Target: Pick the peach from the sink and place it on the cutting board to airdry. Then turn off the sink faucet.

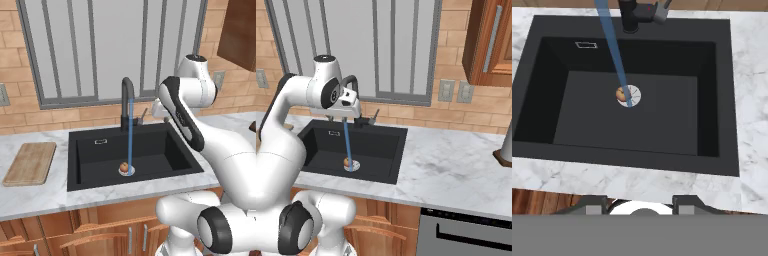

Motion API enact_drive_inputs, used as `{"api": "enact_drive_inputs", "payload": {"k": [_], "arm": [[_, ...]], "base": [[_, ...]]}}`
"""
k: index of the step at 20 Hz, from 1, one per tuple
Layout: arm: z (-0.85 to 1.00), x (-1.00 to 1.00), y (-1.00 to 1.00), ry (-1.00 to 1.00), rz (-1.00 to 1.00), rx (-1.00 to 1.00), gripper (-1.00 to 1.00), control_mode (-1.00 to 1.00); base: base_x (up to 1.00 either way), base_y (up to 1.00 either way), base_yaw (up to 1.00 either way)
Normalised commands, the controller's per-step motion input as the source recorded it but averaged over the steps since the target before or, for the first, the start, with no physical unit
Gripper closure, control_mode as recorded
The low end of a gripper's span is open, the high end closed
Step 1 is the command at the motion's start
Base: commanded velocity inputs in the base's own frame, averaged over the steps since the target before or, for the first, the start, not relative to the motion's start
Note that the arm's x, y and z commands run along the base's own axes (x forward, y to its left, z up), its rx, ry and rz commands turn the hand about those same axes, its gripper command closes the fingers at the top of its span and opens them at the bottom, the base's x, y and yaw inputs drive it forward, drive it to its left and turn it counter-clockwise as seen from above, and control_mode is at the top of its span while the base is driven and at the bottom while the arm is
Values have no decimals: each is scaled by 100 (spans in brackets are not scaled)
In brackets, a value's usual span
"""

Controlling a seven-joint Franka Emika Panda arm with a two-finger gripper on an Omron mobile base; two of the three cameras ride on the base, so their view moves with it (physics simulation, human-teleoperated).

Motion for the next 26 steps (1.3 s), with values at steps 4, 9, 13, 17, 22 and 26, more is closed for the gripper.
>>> {"api": "enact_drive_inputs", "payload": {"k": [4,9,13,17,22,26], "arm": [[0,-1,16,0,0,-4,-100,-100],[-22,-3,19,0,0,0,-100,-100],[-37,2,29,0,0,0,-100,-100],[-28,11,20,0,0,1,-100,-100],[-12,18,22,0,0,0,-100,-100],[-17,15,22,0,0,0,-100,-100]], "base": [[0,0,0],[0,0,0],[0,0,0],[0,0,0],[0,0,0],[0,0,0]]}}
